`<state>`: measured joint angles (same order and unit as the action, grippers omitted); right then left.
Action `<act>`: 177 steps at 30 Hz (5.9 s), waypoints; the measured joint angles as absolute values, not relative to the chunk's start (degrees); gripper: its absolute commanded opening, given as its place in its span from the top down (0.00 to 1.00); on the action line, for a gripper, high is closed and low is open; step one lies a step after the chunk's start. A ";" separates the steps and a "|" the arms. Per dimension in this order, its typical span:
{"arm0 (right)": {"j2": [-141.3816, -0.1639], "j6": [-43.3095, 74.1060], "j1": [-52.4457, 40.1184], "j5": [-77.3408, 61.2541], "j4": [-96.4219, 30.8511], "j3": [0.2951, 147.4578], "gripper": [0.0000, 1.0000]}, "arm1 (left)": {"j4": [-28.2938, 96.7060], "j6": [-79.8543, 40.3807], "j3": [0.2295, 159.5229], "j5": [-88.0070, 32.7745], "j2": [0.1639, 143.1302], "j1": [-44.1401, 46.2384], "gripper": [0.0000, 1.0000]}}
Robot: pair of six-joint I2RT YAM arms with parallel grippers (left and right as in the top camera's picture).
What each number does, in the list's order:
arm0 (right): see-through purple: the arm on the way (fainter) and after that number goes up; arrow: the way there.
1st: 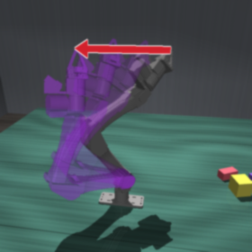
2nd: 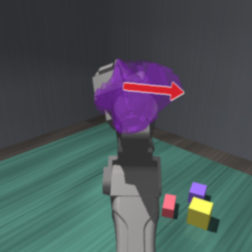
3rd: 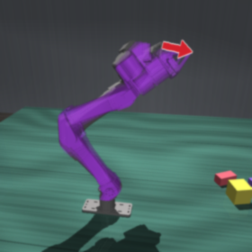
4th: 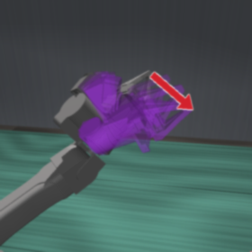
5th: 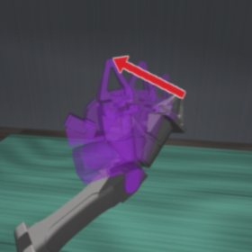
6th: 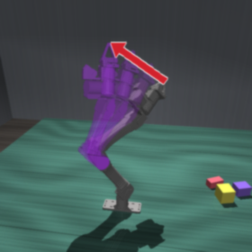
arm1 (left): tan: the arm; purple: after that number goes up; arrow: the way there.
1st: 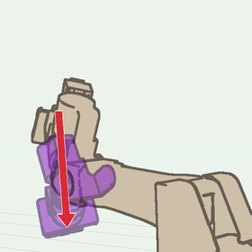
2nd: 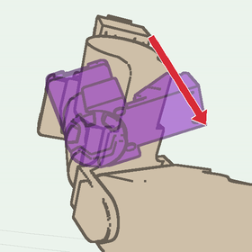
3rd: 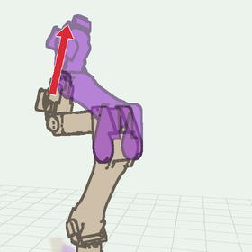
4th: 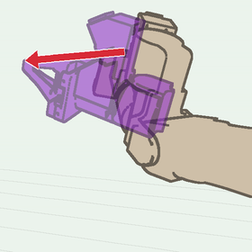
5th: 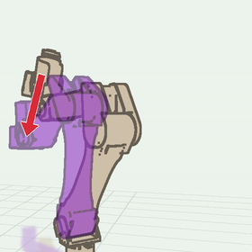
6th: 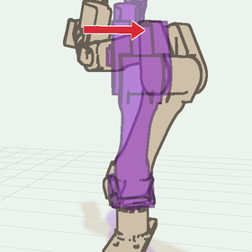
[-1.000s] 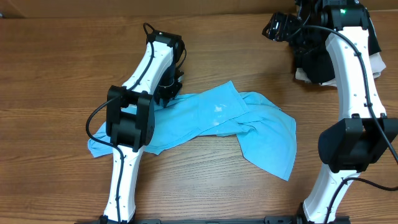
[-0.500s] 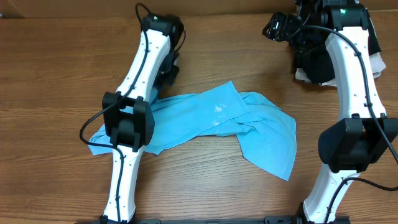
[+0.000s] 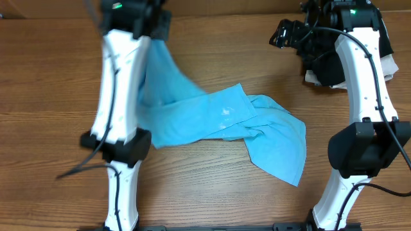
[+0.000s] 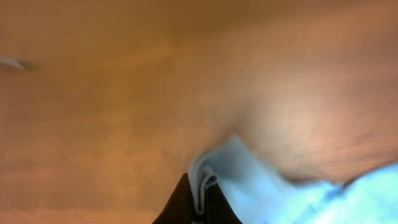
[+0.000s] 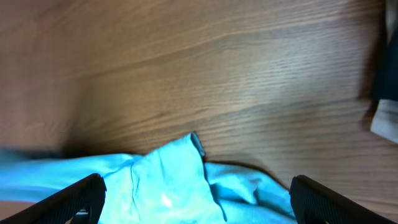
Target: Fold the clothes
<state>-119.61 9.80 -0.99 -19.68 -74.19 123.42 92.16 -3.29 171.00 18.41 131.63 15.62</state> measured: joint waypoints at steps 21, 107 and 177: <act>-120.66 5.72 -8.38 -24.75 -58.26 102.63 0.06 | 88.95 -3.55 170.32 22.59 121.30 13.23 0.96; -98.76 22.85 -26.48 -10.87 -61.25 107.72 0.78 | 59.96 -7.16 170.34 -4.56 105.93 4.51 0.96; -133.67 20.01 -34.72 -12.16 -41.28 107.66 0.96 | 72.20 -4.49 170.78 -3.14 105.75 4.08 0.96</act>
<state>-133.67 20.01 -34.72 -12.16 -41.28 107.66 72.20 -4.49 170.78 -3.14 105.75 4.08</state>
